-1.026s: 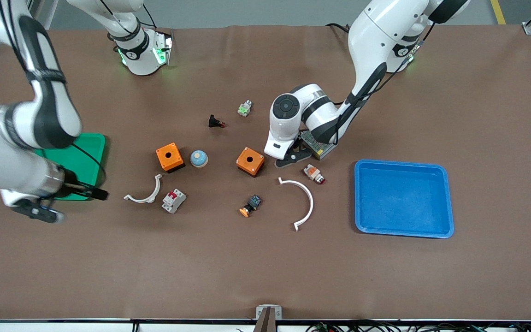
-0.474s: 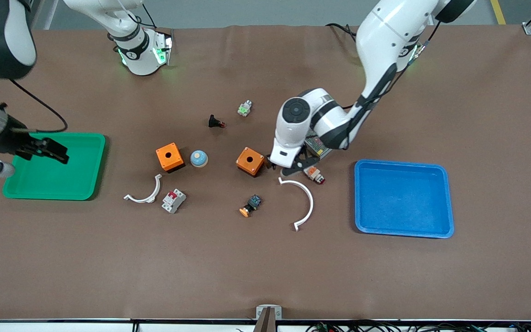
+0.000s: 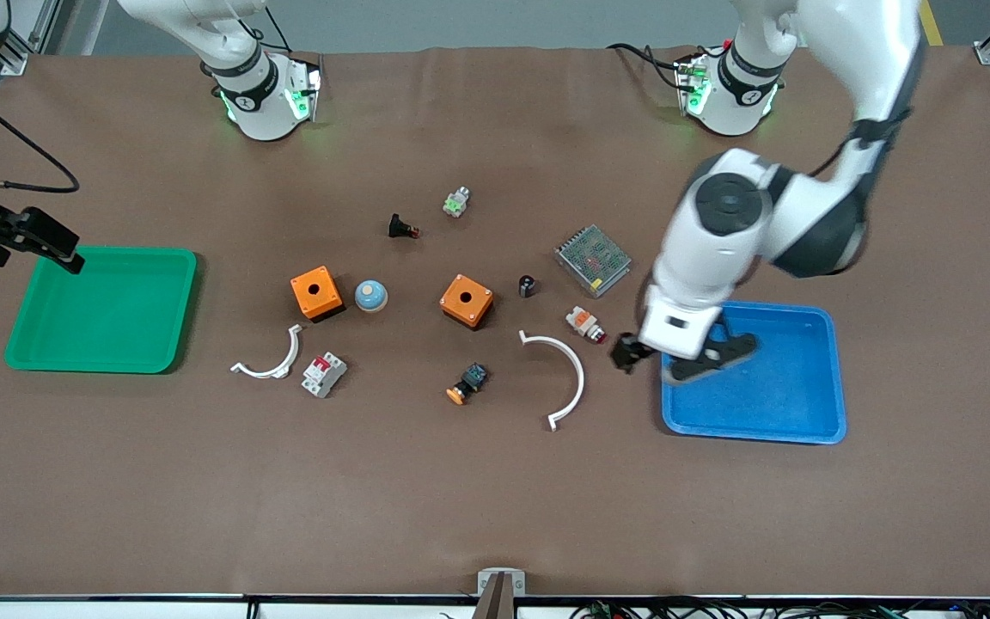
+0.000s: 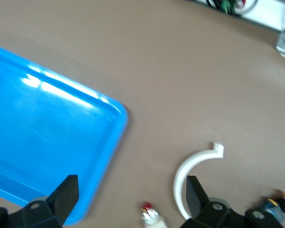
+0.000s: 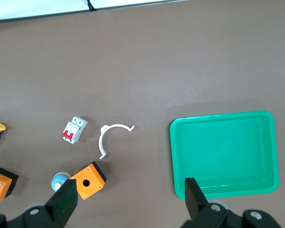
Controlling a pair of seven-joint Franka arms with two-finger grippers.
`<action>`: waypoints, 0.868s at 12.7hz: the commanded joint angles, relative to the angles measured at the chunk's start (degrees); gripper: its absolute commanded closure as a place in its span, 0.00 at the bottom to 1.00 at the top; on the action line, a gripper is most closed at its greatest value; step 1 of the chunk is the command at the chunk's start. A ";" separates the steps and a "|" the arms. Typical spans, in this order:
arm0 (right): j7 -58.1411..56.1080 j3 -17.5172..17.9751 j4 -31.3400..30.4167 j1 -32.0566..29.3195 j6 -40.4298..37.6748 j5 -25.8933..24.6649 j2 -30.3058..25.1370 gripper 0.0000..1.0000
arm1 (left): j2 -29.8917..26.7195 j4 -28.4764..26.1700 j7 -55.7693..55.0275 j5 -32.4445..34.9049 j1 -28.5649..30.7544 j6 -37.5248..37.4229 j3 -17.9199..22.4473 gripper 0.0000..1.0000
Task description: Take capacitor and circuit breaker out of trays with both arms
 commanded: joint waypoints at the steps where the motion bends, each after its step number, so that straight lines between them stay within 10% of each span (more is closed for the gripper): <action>1: 0.95 0.48 1.35 -1.55 -1.16 0.83 0.25 0.00 | -0.54 9.36 11.87 0.40 1.88 -13.82 -0.30 0.00; 7: 4.46 1.89 4.78 -2.78 -2.30 0.48 1.04 0.00 | -12.82 10.71 31.66 -8.01 11.10 -27.31 0.13 0.00; 11: 4.55 1.89 4.69 -2.78 -2.39 0.30 0.86 0.00 | -20.12 5.19 40.37 -15.04 5.67 -31.62 13.21 0.00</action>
